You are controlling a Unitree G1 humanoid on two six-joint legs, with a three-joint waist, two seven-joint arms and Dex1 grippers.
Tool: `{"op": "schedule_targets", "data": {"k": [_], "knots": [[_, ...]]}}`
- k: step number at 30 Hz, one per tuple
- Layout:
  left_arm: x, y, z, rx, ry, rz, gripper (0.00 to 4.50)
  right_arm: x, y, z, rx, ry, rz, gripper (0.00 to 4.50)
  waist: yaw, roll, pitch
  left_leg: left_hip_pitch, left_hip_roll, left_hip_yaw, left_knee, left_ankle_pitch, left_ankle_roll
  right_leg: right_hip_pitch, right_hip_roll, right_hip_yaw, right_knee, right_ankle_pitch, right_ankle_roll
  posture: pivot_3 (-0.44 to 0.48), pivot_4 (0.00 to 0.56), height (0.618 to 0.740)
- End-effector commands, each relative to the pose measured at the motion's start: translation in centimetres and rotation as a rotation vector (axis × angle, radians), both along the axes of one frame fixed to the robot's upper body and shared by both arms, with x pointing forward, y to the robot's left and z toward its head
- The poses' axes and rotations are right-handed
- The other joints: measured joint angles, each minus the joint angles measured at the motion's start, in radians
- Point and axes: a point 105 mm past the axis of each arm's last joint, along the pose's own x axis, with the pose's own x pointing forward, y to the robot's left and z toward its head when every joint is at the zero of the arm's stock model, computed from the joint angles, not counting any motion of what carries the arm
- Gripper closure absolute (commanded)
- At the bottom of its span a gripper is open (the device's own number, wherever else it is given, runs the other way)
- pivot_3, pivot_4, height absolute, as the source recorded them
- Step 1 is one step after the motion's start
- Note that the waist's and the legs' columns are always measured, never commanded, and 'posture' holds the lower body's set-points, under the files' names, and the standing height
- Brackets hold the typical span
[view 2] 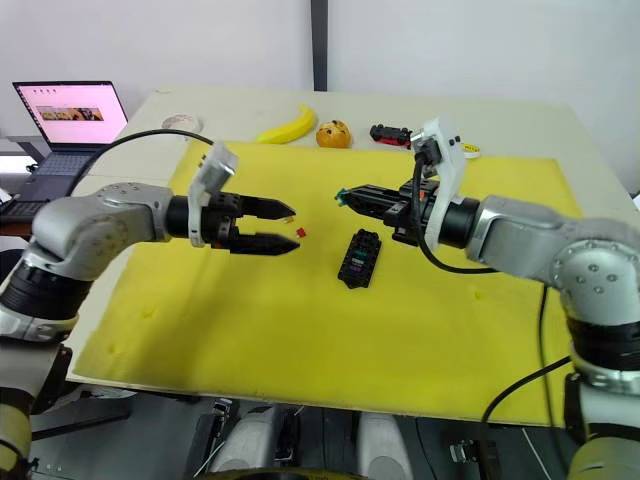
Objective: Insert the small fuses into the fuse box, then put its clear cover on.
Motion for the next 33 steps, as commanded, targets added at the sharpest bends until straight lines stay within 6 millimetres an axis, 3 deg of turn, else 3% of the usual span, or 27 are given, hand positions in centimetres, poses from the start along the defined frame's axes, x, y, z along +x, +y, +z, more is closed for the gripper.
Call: {"op": "schedule_targets", "data": {"k": [1,3,7,12,18,21,25,29,33], "knots": [[0.6,-0.1,0.4,0.056,-0.168,-0.074,0.02,0.7,-0.2,-0.6,-0.163,-0.062,0.063,4.50,0.000,0.000,0.000,0.000,0.000,-0.001,0.000,0.000,0.000,0.000,0.000,0.000,0.000,0.000,0.000,0.000,0.150,0.740],[0.9,-0.1,0.2,0.113,-0.227,-0.093,0.02,1.4,-0.4,-1.2,-0.233,-0.081,0.082,4.50,-0.001,-0.001,0.000,0.000,0.000,0.000,0.001,0.000,0.001,0.000,-0.001,0.000,0.000,0.000,0.000,0.000,0.150,0.740],[0.1,1.2,2.2,0.112,-0.209,-0.128,0.02,1.6,-0.7,-1.9,-0.293,-0.084,0.133,4.50,-0.001,-0.001,0.001,-0.003,0.000,0.000,0.001,-0.001,0.002,-0.003,-0.002,0.000,0.000,0.002,0.004,0.000,0.150,0.740],[0.2,1.7,2.4,0.188,-0.248,-0.103,0.02,2.3,-1.2,-2.5,-0.342,-0.123,0.124,4.50,0.001,0.000,0.001,-0.005,0.000,0.000,0.001,-0.001,0.002,-0.004,-0.004,0.000,0.000,0.002,0.004,0.000,0.150,0.740],[-2.7,3.1,4.5,0.244,-0.145,-0.203,0.02,2.5,-1.2,-2.7,-0.338,-0.125,0.131,4.50,-0.003,-0.001,0.002,-0.005,0.000,0.000,0.002,-0.001,0.002,-0.004,-0.002,-0.001,0.000,0.002,0.005,0.000,0.150,0.740],[-3.1,3.1,5.3,0.251,-0.144,-0.214,0.02,2.8,-1.3,-2.8,-0.338,-0.129,0.119,4.50,-0.001,0.000,0.002,-0.005,0.000,0.000,0.002,-0.001,0.002,-0.004,-0.001,-0.001,0.001,0.002,0.005,0.000,0.150,0.740],[-1.2,1.9,5.6,0.240,-0.258,-0.177,0.02,3.0,-1.5,-2.9,-0.344,-0.133,0.109,4.50,0.007,0.000,0.002,-0.005,0.000,-0.001,0.003,-0.001,0.001,-0.003,-0.001,-0.002,0.002,0.002,0.005,0.000,0.150,0.740],[2.3,-0.4,3.5,0.236,-0.339,-0.110,0.02,3.3,-1.7,-3.3,-0.359,-0.138,0.102,4.50,0.017,0.000,0.002,-0.005,-0.001,-0.001,0.004,-0.001,0.002,-0.003,-0.001,-0.002,0.002,0.003,0.005,0.000,0.150,0.740],[3.1,-1.3,2.1,0.239,-0.354,-0.137,0.02,3.7,-2.2,-3.8,-0.396,-0.157,0.098,4.50,0.018,0.000,0.002,-0.005,-0.001,-0.001,0.004,-0.001,0.002,-0.004,0.000,-0.002,0.002,0.003,0.005,0.000,0.150,0.740]]}}
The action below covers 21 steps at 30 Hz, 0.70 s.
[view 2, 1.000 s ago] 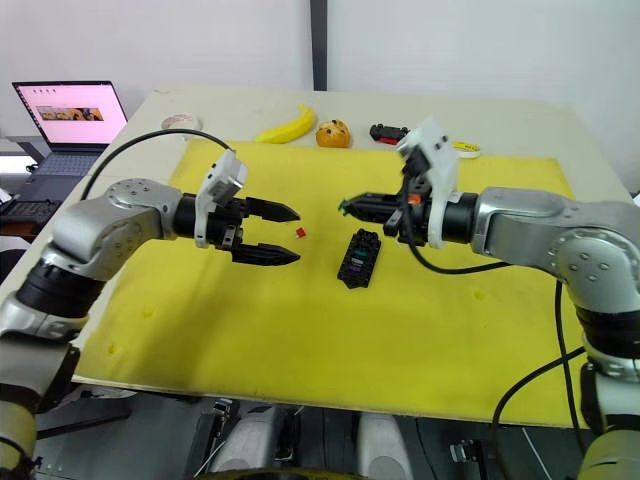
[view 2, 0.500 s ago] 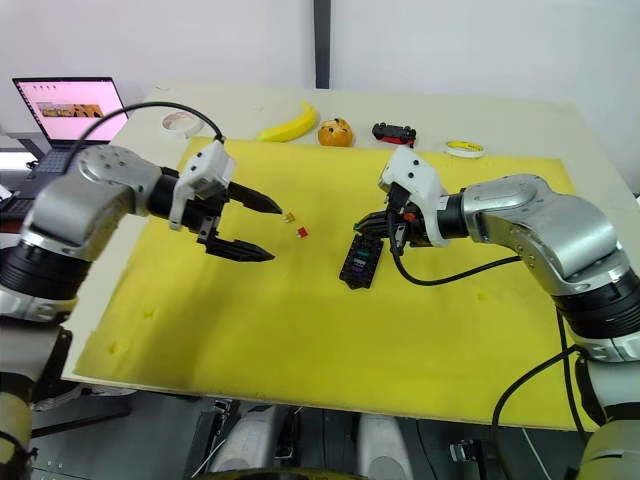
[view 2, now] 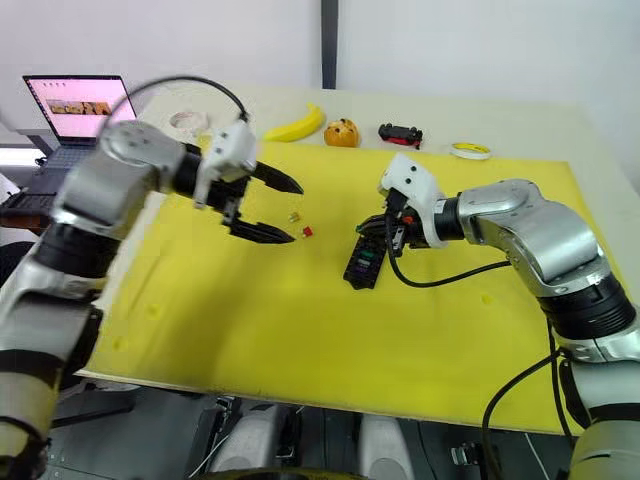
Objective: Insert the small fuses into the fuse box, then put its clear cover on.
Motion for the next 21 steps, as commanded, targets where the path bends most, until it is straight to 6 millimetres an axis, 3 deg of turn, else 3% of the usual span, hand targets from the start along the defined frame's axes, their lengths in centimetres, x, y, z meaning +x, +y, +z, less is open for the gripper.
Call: {"op": "schedule_targets", "data": {"k": [1,13,21], "knots": [[0.5,-0.4,0.3,0.004,-0.081,-0.021,0.02,0.4,-0.5,0.7,-0.022,-0.071,0.007,4.50,-0.002,0.000,0.000,0.000,0.000,0.000,0.000,0.000,0.000,0.000,0.000,0.000,0.000,0.000,0.000,0.000,0.150,0.740],[0.6,-2.5,-3.0,0.002,-0.121,-0.069,0.02,0.9,-0.7,-0.2,-0.109,-0.100,0.069,4.50,-0.001,0.000,0.000,0.000,0.000,0.000,0.000,0.000,0.000,0.000,0.000,0.000,0.001,0.000,0.000,0.000,0.150,0.740],[0.7,-3.7,-3.8,-0.014,-0.131,-0.085,0.02,1.1,-0.7,-1.5,-0.165,-0.099,0.110,4.50,0.002,0.000,0.000,0.000,0.000,0.000,0.001,0.000,0.000,0.000,0.000,0.000,0.001,0.000,0.000,0.000,0.150,0.740]]}}
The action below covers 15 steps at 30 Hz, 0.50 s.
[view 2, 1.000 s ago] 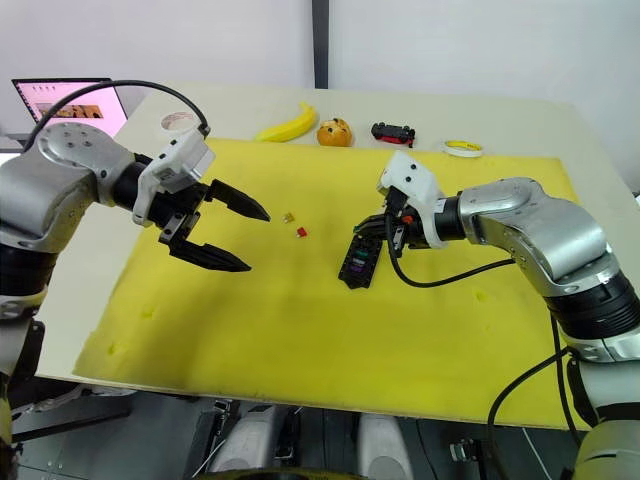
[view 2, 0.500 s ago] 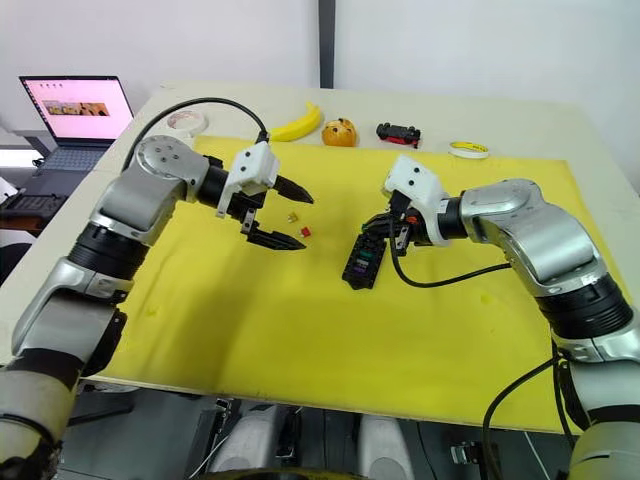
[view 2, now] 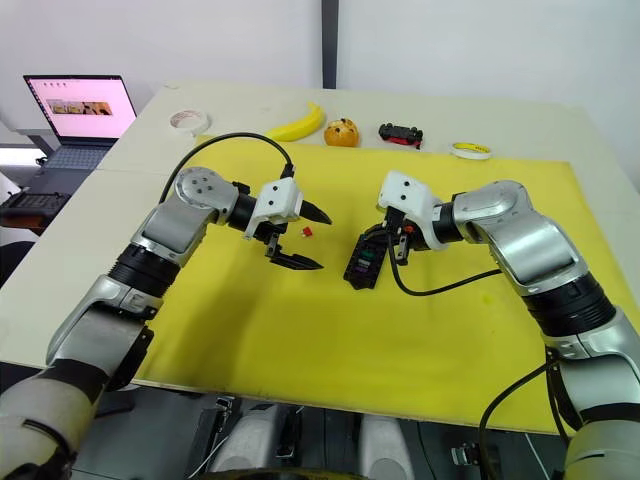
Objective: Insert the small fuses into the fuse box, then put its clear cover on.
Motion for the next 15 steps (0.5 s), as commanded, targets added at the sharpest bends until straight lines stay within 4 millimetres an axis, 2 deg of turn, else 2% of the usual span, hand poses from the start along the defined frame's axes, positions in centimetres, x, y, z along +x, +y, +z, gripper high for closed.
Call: {"op": "schedule_targets", "data": {"k": [1,15], "knots": [[0.2,-0.6,0.9,-0.017,-0.051,-0.014,0.02,0.1,0.1,0.5,-0.016,-0.044,0.023,4.50,0.000,0.000,0.000,0.000,0.000,0.000,0.000,0.000,0.000,0.000,0.000,0.000,0.000,0.000,0.000,0.000,0.150,0.740],[0.1,-2.3,0.5,-0.027,-0.051,-0.058,0.02,0.2,-0.4,0.3,-0.021,-0.022,0.005,4.50,-0.001,0.000,0.000,0.000,0.000,0.000,0.000,0.000,0.000,0.000,0.000,0.000,0.000,0.000,0.000,0.000,0.150,0.740]]}}
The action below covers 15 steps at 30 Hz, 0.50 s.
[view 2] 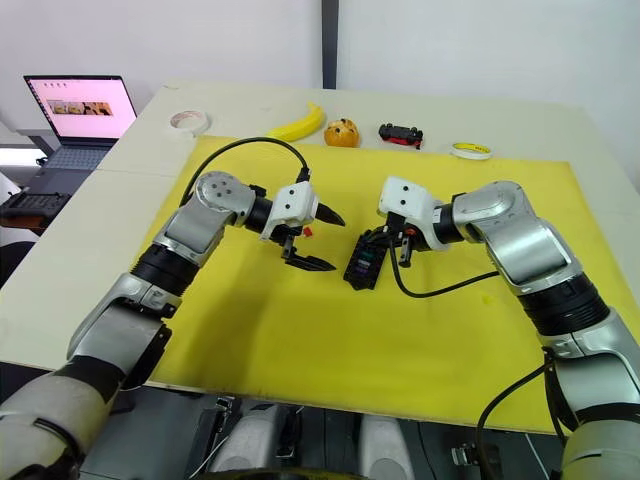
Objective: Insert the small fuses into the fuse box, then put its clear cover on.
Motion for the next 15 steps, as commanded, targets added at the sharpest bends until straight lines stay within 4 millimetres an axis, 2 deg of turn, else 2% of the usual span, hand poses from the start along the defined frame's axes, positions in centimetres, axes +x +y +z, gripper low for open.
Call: {"op": "schedule_targets", "data": {"k": [1,15], "knots": [[-0.18,-0.53,1.17,-0.013,-0.052,-0.033,0.02,0.04,0.05,0.81,0.011,-0.029,-0.004,4.50,0.000,0.000,0.000,0.000,0.000,0.000,0.000,0.000,0.000,0.000,0.000,0.000,0.000,0.000,0.000,0.000,0.150,0.740],[-0.53,-0.70,1.12,-0.014,-0.057,-0.053,0.02,-0.36,0.58,0.73,0.036,-0.008,-0.020,4.50,0.000,0.000,0.000,0.000,0.000,0.000,0.000,0.000,0.000,0.000,0.000,0.000,0.000,0.000,0.000,0.000,0.150,0.740]]}}
